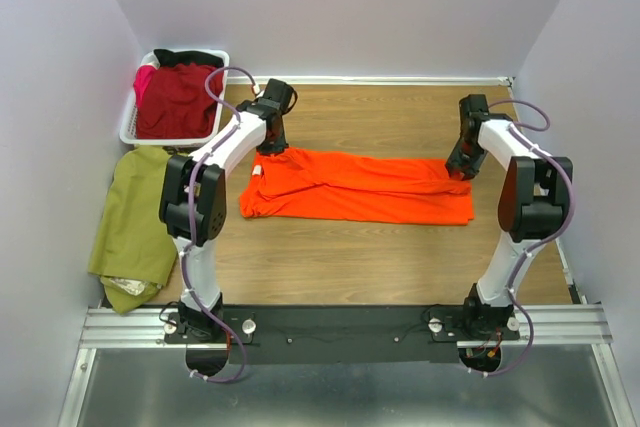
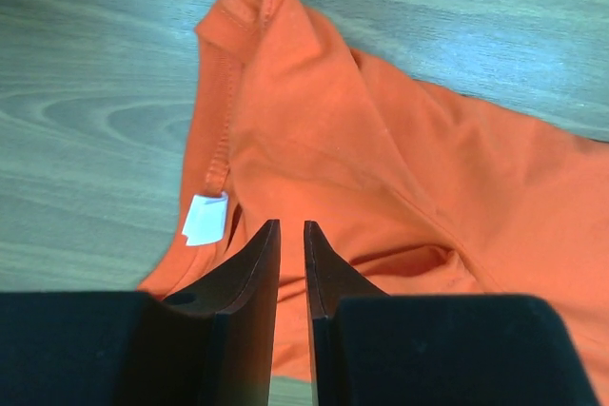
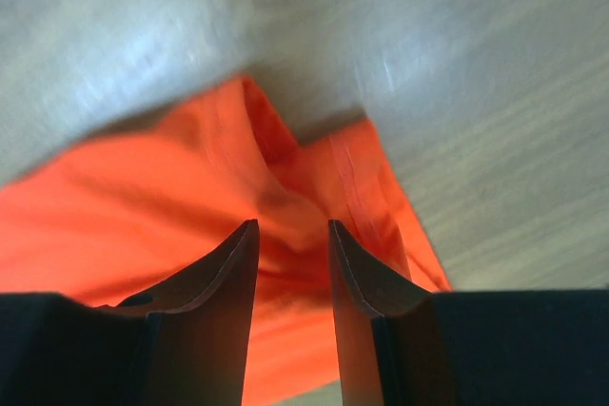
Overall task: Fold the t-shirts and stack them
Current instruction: Fold the other side of the tshirt into a rectangle
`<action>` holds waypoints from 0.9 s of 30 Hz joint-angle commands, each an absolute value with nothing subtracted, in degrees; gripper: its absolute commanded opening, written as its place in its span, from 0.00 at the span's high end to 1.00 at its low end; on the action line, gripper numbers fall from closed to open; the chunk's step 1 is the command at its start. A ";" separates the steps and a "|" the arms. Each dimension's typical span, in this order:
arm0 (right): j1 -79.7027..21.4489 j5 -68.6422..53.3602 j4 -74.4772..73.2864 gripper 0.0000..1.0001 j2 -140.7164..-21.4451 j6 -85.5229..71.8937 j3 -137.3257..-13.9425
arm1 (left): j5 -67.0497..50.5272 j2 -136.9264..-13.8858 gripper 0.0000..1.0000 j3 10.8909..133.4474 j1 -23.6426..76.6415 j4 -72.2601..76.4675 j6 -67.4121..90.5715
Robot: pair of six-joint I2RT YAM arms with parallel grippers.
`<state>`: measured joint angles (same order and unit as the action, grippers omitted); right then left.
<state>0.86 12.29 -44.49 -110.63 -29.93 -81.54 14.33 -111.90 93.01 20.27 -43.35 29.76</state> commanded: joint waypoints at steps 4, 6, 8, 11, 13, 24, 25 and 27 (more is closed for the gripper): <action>0.71 6.51 -45.70 0.57 -101.70 -29.97 -73.23 | 11.69 -116.71 0.77 95.10 20.48 -43.07 28.74; 0.53 5.98 -46.66 0.58 -99.76 -30.32 -71.99 | 11.86 -117.16 0.77 95.27 20.48 -43.07 28.65; 0.18 5.63 -47.02 0.58 -98.62 -30.59 -69.71 | 12.13 -117.77 0.77 95.53 20.48 -43.15 28.56; 0.09 5.45 -47.72 0.58 -96.95 -30.76 -66.29 | 12.13 -118.56 0.77 95.97 20.48 -43.33 28.21; 0.09 5.97 -48.07 0.58 -96.59 -30.76 -64.78 | 12.22 -118.91 0.77 95.98 20.48 -43.33 28.04; 0.17 9.75 -48.52 0.58 -96.51 -31.29 -66.70 | 13.45 -119.09 0.78 95.27 20.39 -43.42 27.33; 0.18 9.49 -48.60 0.58 -96.16 -30.68 -67.75 | 13.36 -118.57 0.78 95.27 20.39 -43.16 27.16; 0.09 9.41 -48.78 0.58 -95.45 -30.59 -71.18 | 12.75 -118.21 0.78 95.45 20.39 -42.72 26.81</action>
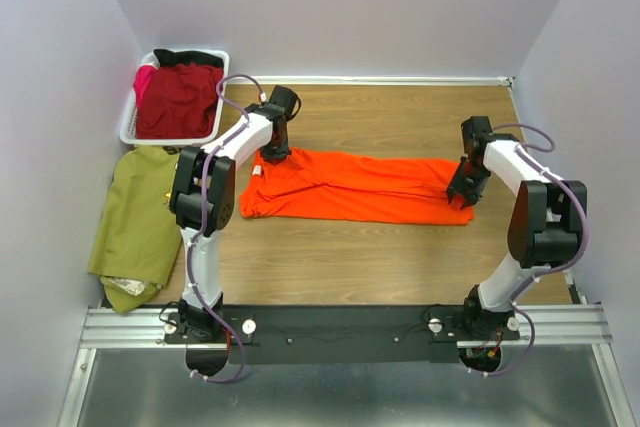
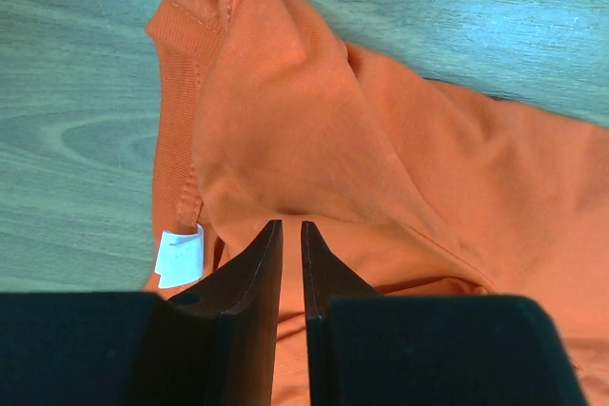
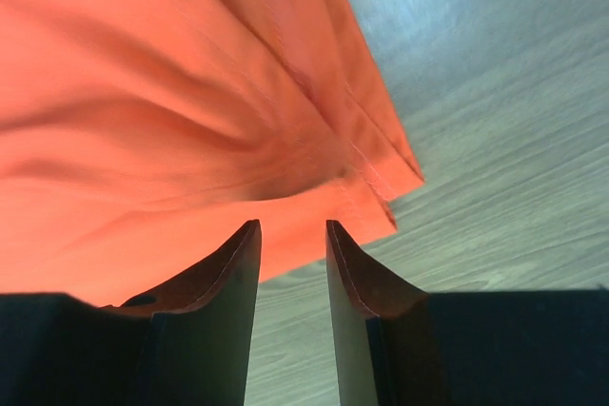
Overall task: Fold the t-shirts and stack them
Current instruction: Fold the other side of the tshirt into a rectangle, then rotate the tshirt 90 degrees
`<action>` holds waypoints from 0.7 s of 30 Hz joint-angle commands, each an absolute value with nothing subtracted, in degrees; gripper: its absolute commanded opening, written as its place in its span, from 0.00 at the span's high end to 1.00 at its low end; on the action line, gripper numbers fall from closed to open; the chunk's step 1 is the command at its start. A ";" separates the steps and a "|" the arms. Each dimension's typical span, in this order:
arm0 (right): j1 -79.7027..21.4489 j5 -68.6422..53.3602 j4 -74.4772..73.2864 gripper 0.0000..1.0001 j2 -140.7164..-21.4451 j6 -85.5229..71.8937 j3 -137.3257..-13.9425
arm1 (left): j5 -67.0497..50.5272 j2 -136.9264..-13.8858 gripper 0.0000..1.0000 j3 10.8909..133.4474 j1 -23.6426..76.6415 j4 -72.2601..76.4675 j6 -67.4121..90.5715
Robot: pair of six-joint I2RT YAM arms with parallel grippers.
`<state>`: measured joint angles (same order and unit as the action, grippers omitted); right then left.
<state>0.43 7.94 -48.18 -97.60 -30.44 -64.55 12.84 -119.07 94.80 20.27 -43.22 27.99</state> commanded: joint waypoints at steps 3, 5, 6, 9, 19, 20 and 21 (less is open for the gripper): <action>0.09 9.40 -48.87 0.58 -96.06 -30.15 -75.22 | 11.25 -118.21 0.78 95.36 20.39 -42.19 26.28; 0.09 9.58 -48.87 0.58 -97.37 -29.97 -76.72 | 10.81 -118.74 0.78 94.92 20.39 -42.10 26.28; 0.09 9.58 -48.78 0.58 -99.04 -30.06 -77.86 | 10.64 -118.91 0.78 94.49 20.39 -42.10 26.37; 0.09 8.97 -48.61 0.59 -102.21 -30.32 -79.36 | 10.11 -119.44 0.79 93.96 20.39 -42.28 26.37; 0.17 5.36 -46.49 0.59 -104.42 -29.53 -69.97 | 9.14 -118.48 0.79 88.25 20.39 -44.38 26.54; 0.09 5.54 -46.41 0.59 -103.89 -29.44 -67.79 | 9.31 -118.39 0.79 87.55 20.39 -44.65 26.54; 0.09 5.89 -46.41 0.59 -103.45 -29.53 -66.89 | 9.84 -118.04 0.79 85.97 20.39 -45.08 26.89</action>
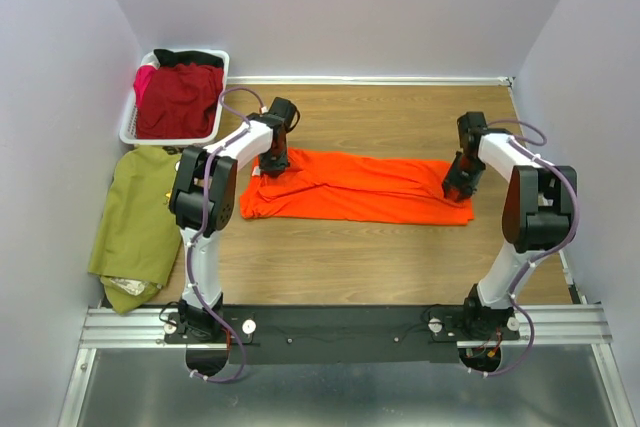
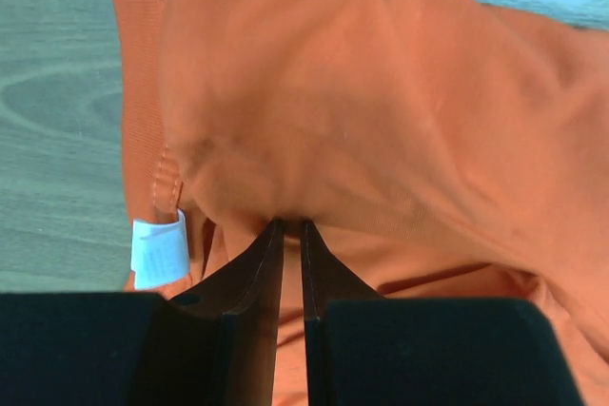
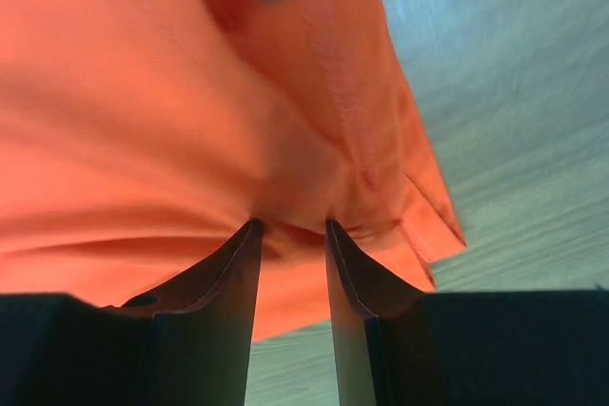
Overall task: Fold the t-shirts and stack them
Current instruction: Rotate the tshirt 90 degrees
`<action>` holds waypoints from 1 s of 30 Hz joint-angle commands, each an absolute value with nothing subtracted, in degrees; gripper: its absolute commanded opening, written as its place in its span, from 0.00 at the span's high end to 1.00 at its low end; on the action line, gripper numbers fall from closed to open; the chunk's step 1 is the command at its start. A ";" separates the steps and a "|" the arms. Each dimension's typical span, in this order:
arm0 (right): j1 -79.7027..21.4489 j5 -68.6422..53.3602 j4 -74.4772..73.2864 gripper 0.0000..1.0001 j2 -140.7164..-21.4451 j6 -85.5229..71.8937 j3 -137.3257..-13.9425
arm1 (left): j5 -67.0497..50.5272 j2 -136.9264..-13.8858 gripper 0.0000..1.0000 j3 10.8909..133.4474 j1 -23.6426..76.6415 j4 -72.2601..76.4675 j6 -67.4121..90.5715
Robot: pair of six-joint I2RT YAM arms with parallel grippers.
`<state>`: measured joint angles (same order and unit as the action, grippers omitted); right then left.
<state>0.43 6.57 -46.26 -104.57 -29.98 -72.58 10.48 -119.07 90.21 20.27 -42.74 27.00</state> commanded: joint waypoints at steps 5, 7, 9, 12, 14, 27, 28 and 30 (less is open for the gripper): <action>0.09 9.92 -47.19 0.59 -103.18 -29.27 -63.90 | 12.30 -118.47 0.78 82.88 20.21 -49.13 28.56; 0.09 11.51 -48.33 0.59 -104.93 -29.18 -64.68 | 12.57 -119.00 0.79 82.44 20.13 -49.92 28.83; 0.09 14.32 -49.13 0.59 -106.34 -29.00 -66.00 | 12.57 -119.27 0.78 82.53 20.13 -50.71 28.83; 0.17 18.01 -50.36 0.59 -109.24 -27.69 -69.42 | 12.74 -119.44 0.78 82.18 19.95 -51.94 29.00; 1.31 20.12 -51.15 0.59 -112.04 -27.68 -72.85 | 12.66 -119.00 0.78 81.48 19.86 -52.21 29.00; 4.57 21.62 -51.85 0.59 -120.50 -28.65 -91.13 | 15.02 -115.40 0.78 86.46 19.25 -54.93 28.21; 4.66 21.97 -52.03 0.59 -119.45 -28.65 -91.84 | 15.29 -115.23 0.79 87.62 19.16 -55.45 28.13; 4.48 22.85 -52.38 0.59 -118.04 -28.56 -93.25 | 15.90 -114.87 0.80 91.55 19.07 -56.86 27.78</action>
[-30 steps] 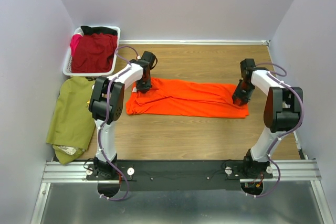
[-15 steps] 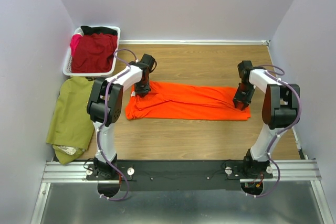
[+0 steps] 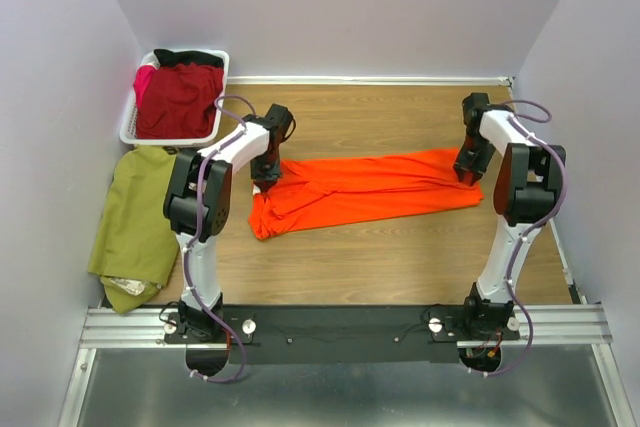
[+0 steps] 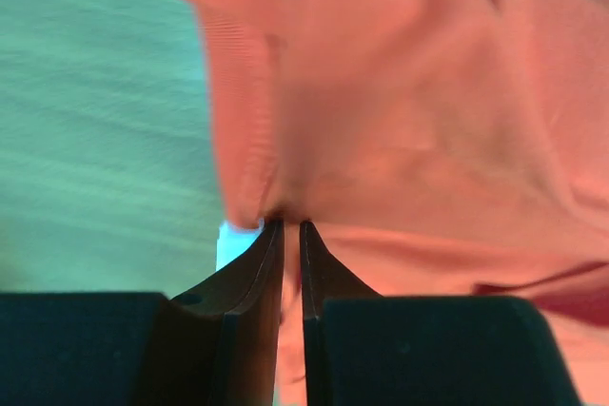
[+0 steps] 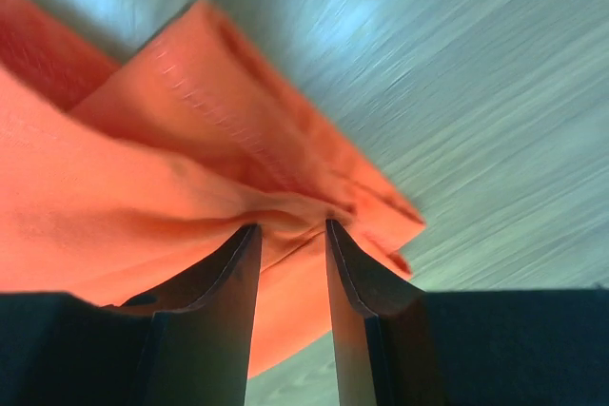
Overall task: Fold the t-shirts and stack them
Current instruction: Rotate the tshirt 90 degrees
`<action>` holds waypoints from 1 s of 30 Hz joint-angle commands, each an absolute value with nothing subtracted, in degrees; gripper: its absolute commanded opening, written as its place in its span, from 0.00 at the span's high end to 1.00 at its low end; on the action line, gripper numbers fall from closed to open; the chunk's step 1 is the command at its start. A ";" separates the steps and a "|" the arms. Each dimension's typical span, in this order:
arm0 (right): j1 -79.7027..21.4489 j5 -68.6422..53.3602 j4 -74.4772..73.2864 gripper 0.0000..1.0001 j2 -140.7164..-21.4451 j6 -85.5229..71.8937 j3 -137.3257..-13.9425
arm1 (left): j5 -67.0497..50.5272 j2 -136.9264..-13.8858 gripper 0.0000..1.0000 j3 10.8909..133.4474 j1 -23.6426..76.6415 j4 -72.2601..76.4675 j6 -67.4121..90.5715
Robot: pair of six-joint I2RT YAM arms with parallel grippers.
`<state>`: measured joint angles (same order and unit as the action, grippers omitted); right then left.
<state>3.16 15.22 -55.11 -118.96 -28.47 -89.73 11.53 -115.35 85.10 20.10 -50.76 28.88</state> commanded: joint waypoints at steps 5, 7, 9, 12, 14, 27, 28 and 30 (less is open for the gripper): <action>2.56 22.77 -51.24 0.59 -112.16 -26.90 -97.99 | 16.09 -114.61 0.81 99.57 19.07 -58.54 26.81; 0.19 21.45 -50.45 0.59 -111.45 -26.11 -99.40 | 14.60 -115.57 0.81 102.04 19.07 -58.10 26.37; -2.71 17.94 -49.92 0.59 -111.71 -24.96 -101.16 | 12.58 -116.71 0.82 103.26 19.16 -56.87 26.02; -8.69 13.99 -49.05 0.58 -114.24 -24.43 -103.00 | 9.60 -118.65 0.84 103.71 19.16 -55.20 25.93; -12.99 11.09 -48.25 0.58 -116.09 -24.26 -104.23 | 8.36 -119.18 0.84 103.45 19.16 -53.80 26.10; -32.69 -6.67 -47.55 0.58 -132.97 -18.28 -119.97 | 4.74 -120.76 0.84 95.63 19.16 -48.52 25.49; -33.83 -6.51 -47.64 0.58 -133.50 -18.46 -120.23 | 5.18 -121.89 0.84 95.71 19.16 -48.43 25.66; -34.71 -7.37 -47.64 0.58 -134.65 -18.20 -120.67 | 6.15 -122.95 0.84 95.89 19.07 -49.13 26.45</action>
